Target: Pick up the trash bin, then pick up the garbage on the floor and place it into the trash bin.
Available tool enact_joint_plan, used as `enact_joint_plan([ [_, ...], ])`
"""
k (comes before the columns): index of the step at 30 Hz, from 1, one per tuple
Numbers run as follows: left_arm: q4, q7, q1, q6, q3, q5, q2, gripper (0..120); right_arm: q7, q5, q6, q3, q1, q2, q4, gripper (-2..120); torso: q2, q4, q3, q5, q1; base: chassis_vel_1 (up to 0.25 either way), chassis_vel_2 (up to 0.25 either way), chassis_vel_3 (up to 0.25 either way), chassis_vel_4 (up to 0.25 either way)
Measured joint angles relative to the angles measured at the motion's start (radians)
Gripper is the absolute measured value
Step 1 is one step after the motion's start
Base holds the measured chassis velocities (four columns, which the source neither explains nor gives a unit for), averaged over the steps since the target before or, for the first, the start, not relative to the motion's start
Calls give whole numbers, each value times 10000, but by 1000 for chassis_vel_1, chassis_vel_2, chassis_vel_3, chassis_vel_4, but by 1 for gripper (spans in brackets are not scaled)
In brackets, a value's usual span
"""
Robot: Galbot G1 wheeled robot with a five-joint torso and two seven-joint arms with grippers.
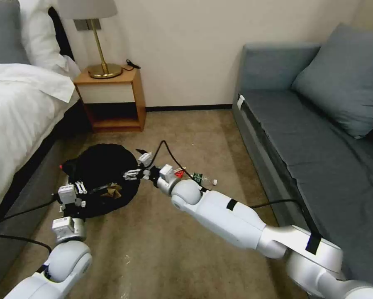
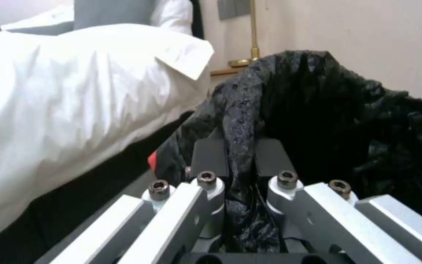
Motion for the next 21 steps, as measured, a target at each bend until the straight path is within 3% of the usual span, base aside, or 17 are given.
enact_joint_plan([
  [4,61,-29,47,-52,-40,83,23,7,621,279,-492,543,-182,-456,0,100,0,0,0,0,0,0,0,0,0],
  [12,17,-73,128,-82,-99,155,36,7,370,575,-571,1683,-769,-1274,-455,100,0,-2,0,1,0,0,0,0,0],
  [21,22,-94,243,-173,-103,326,-29,7,244,537,-558,2464,-1078,-1292,-1175,100,0,-1,0,0,0,0,0,0,0],
])
